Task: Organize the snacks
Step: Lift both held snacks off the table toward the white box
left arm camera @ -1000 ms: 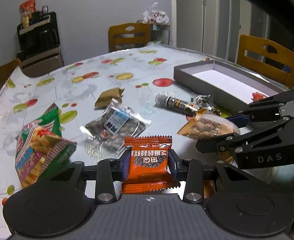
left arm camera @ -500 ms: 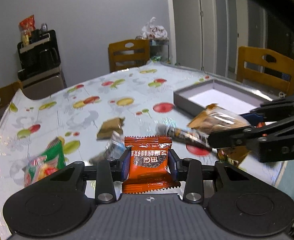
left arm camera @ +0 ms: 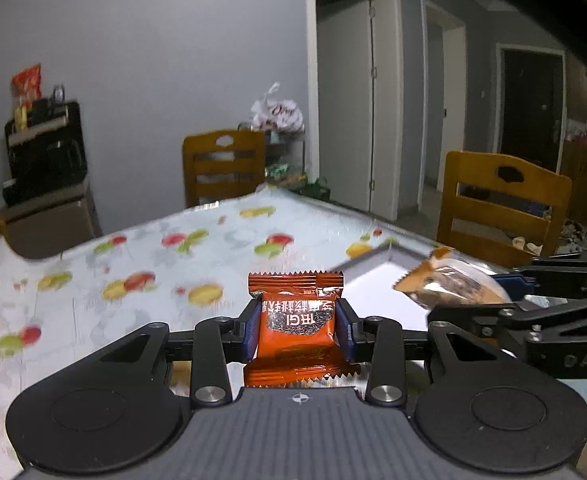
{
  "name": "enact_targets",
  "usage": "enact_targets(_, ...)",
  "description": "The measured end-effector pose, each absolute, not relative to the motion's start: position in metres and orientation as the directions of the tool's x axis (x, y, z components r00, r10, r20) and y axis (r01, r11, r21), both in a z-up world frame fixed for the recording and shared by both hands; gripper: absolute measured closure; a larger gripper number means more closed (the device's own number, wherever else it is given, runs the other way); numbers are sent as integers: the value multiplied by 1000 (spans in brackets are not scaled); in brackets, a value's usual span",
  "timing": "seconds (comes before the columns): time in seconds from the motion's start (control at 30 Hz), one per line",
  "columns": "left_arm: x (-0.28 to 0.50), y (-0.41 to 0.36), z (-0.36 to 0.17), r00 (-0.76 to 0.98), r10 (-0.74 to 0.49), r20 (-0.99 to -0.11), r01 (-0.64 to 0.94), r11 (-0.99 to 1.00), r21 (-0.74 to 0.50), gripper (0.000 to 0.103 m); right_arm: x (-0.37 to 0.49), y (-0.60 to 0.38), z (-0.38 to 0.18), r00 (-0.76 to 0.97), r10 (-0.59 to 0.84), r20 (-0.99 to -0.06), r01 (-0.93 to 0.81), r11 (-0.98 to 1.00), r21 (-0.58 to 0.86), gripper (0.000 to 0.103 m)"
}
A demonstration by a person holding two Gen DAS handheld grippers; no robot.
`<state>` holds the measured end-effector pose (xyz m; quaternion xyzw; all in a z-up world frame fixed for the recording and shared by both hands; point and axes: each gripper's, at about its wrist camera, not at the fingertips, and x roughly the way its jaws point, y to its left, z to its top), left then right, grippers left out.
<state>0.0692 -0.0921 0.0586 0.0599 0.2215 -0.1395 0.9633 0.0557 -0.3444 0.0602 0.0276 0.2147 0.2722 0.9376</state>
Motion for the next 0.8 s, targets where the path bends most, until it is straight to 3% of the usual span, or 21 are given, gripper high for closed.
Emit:
enact_targets(0.1, 76, -101, 68, 869, -255, -424, 307, 950, 58, 64, 54, -358, 71, 783, 503, -365, -485, 862, 148, 62)
enact_targets(0.23, 91, -99, 88, 848, -338, -408, 331, 939, -92, 64, 55, -379, 88, 813, 483, -325, -457, 875, 158, 62)
enact_targets(0.4, 101, -111, 104, 879, -318, -354, 320, 946, -55, 64, 58, -398, 101, 834, 470, -287, -436, 882, 178, 62)
enact_targets(0.8, 147, -135, 67, 852, -289, -436, 315, 949, -13, 64, 84, -410, 60, 821, 402, -404, -355, 915, 189, 62)
